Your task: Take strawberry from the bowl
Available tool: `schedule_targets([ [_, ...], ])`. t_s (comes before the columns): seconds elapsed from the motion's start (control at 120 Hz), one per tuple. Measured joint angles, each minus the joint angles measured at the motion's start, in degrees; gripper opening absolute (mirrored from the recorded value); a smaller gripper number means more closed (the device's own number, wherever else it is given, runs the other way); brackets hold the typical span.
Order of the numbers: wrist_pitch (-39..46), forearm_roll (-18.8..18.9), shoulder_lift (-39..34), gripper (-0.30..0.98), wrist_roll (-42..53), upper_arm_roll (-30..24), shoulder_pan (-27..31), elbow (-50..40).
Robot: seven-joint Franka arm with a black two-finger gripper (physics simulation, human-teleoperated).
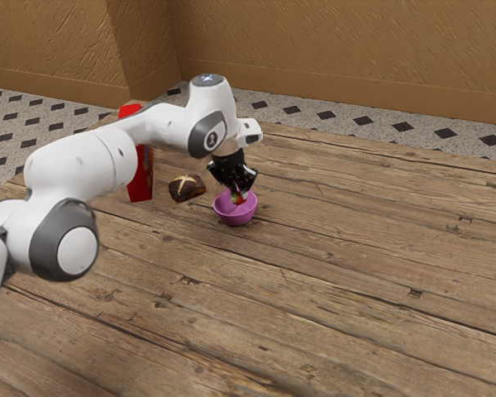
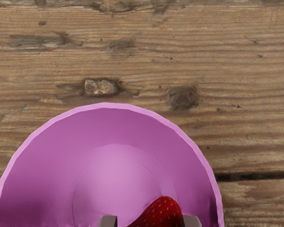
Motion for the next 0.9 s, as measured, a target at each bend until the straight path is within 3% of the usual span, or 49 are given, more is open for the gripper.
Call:
schedule_targets([
  [0.333, -1.90, 1.05, -1.52, 0.01, -0.08, -4.23, -4.55, 0.95],
  [0.7, 3.60, 1.21, 1.81, 0.01, -0.37, -5.94, -8.82, 1.59],
  [0.9, 6.20, 0.24, 1.83, 0.39, 0.22, -6.39, -9.10, 0.95],
])
